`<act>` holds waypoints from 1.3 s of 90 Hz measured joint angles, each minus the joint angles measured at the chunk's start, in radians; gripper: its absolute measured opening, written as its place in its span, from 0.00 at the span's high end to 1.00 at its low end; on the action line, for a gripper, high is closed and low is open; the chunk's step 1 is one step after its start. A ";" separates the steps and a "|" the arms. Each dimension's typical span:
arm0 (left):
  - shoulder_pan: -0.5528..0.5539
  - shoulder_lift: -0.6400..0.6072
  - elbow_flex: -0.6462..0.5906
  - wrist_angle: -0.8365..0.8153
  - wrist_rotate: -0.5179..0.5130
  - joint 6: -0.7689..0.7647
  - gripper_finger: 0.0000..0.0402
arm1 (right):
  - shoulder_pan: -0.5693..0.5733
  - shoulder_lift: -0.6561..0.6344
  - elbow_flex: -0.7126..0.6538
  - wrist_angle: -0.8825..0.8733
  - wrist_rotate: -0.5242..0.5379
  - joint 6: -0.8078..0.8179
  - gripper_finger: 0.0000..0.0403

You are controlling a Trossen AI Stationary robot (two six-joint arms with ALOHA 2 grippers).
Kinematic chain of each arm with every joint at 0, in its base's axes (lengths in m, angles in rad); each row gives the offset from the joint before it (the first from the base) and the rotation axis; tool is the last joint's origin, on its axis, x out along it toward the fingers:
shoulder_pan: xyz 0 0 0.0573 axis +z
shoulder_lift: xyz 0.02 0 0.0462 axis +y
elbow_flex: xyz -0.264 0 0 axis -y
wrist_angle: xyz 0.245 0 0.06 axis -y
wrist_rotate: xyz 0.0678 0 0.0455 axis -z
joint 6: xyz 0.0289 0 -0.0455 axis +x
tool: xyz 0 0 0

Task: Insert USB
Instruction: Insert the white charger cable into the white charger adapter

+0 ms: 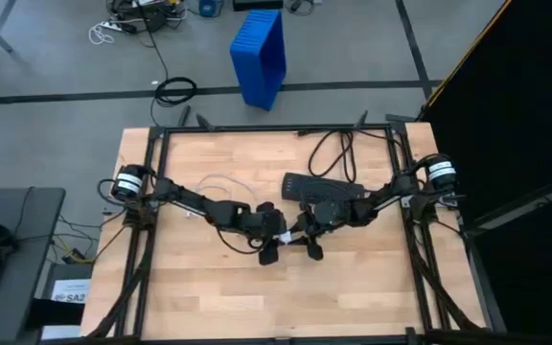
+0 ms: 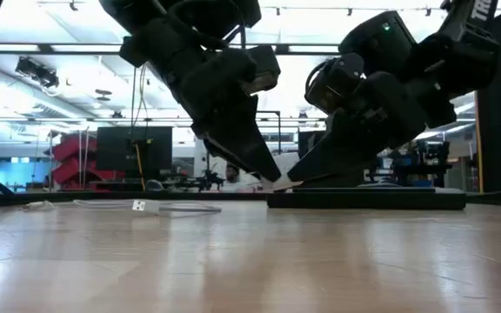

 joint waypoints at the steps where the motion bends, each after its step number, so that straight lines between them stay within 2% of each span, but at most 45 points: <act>1: 0.000 0.000 0.000 -0.003 -0.009 0.003 0.69 | 0.000 0.000 0.000 0.001 0.013 -0.003 0.66; 16: -0.003 0.000 -0.002 -0.004 -0.098 0.022 0.69 | 0.013 0.000 0.000 0.011 0.152 -0.037 0.63; 27: -0.012 0.000 -0.017 0.041 -0.106 0.039 0.69 | 0.027 0.000 0.000 0.021 0.175 -0.063 0.60; 49: -0.026 -0.035 -0.179 0.326 -0.124 0.019 0.69 | 0.062 -0.001 0.002 0.074 0.230 -0.108 0.56; 64: -0.033 -0.077 -0.342 0.646 -0.129 0.019 0.69 | 0.069 -0.003 0.003 0.147 0.279 -0.147 0.54; 78: -0.036 -0.080 -0.475 1.024 -0.112 0.023 0.69 | 0.077 -0.002 -0.011 0.367 0.264 -0.206 0.50; 96: -0.044 -0.081 -0.582 1.408 -0.051 0.063 0.69 | 0.079 -0.002 -0.034 0.684 0.159 -0.218 0.47; 104: -0.058 -0.082 -0.583 1.487 -0.047 0.096 0.69 | 0.078 -0.002 -0.035 0.734 0.139 -0.196 0.46; 117: -0.065 -0.081 -0.561 1.484 -0.042 0.125 0.69 | 0.082 -0.002 -0.035 0.751 0.133 -0.190 0.46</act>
